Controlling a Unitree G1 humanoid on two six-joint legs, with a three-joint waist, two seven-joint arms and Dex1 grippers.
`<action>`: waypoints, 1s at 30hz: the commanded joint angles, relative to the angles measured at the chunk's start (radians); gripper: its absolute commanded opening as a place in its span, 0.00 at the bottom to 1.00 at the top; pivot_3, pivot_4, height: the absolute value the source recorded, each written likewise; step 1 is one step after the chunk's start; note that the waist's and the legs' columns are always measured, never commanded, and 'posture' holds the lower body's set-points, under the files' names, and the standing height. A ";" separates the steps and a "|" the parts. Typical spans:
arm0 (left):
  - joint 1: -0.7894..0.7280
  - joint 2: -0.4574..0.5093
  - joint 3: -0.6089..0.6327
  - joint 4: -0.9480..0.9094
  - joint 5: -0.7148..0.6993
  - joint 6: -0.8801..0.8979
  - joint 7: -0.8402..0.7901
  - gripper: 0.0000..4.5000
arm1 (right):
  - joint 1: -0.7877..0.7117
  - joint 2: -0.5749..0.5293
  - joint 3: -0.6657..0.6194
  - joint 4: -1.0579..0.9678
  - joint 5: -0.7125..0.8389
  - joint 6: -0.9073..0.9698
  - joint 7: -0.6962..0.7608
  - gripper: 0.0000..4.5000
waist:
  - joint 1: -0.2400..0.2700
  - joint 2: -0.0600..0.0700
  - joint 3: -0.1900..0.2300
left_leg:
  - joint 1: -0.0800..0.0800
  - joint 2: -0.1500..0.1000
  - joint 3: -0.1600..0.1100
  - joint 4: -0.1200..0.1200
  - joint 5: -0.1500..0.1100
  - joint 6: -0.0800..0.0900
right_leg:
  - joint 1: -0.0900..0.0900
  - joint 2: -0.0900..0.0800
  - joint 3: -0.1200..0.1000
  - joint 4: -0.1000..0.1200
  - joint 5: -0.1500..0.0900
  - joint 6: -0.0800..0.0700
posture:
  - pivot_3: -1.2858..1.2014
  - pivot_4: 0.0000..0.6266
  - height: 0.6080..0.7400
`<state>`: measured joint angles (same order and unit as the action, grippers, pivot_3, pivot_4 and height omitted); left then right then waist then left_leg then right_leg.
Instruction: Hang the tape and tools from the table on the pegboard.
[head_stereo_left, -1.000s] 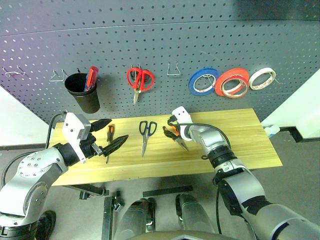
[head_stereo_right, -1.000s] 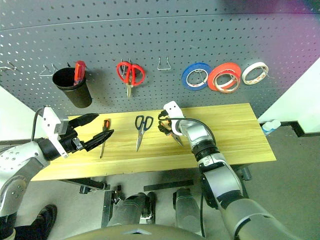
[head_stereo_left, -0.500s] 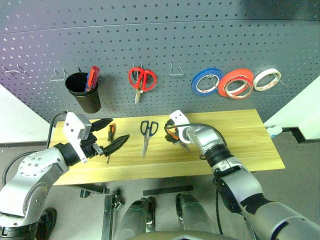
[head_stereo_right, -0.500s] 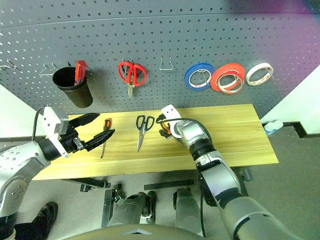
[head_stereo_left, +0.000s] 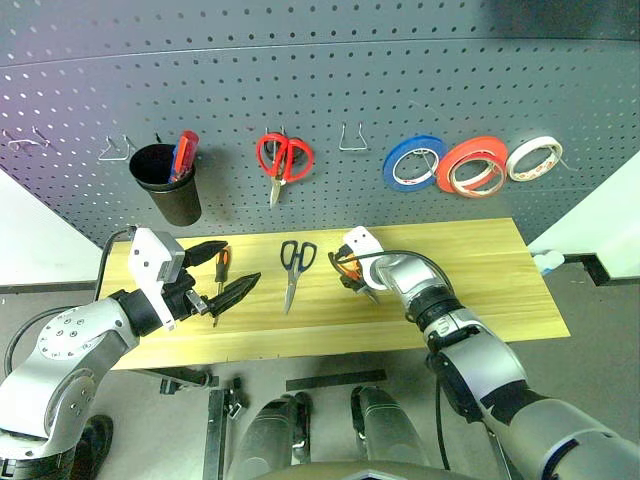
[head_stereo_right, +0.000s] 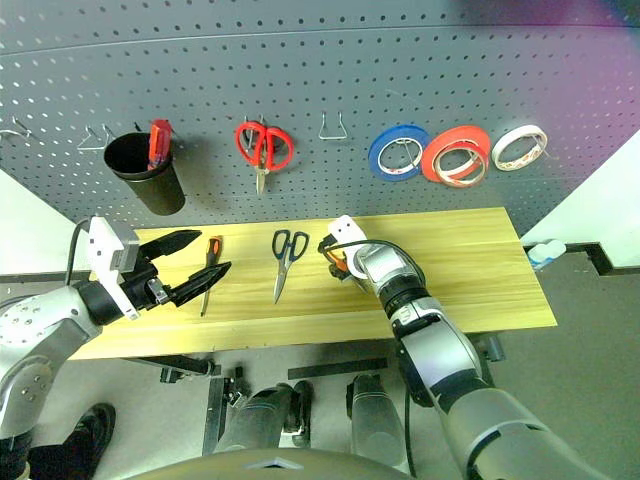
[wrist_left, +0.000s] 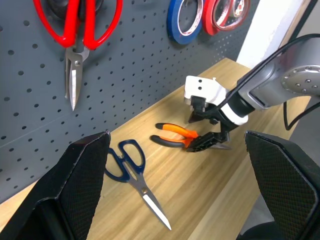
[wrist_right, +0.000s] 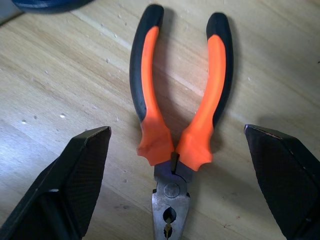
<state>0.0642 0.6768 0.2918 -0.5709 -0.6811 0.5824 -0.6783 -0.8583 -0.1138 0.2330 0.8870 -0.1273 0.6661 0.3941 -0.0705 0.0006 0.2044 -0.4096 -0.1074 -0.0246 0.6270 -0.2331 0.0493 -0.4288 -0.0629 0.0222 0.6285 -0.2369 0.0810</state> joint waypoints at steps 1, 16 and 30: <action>-0.001 0.013 0.023 -0.040 -0.016 -0.001 0.003 1.00 | -0.040 0.012 0.000 0.028 -0.014 -0.035 -0.014 0.99 | 0.000 0.000 0.002 | 0.000 0.000 0.000 0.000 0.000 0.000 | 0.000 0.000 0.000 0.000 0.000 0.000 | 0.50 0.36 1.00; 0.013 0.016 0.032 -0.058 -0.026 0.005 0.015 1.00 | -0.084 0.025 -0.011 0.139 -0.025 -0.064 -0.043 0.99 | 0.000 0.000 0.006 | 0.000 0.000 0.000 0.000 0.000 0.000 | 0.000 0.000 0.000 0.000 0.000 0.000 | 0.50 0.37 1.00; 0.026 0.017 0.038 -0.059 -0.025 0.001 0.015 1.00 | -0.091 0.035 0.005 0.166 -0.051 -0.091 -0.039 0.71 | 0.001 0.000 0.009 | 0.000 0.000 0.000 -0.001 0.000 0.000 | 0.000 0.000 0.000 0.000 0.000 0.000 | 0.51 0.38 1.00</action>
<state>0.0853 0.6857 0.2979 -0.5942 -0.6888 0.5882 -0.6676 -0.9187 -0.0870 0.2326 1.0546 -0.1657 0.5877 0.3604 -0.0699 0.0004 0.2133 -0.4096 -0.1073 -0.0249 0.6265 -0.2332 0.0492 -0.4290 -0.0629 0.0221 0.6283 -0.2370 0.0808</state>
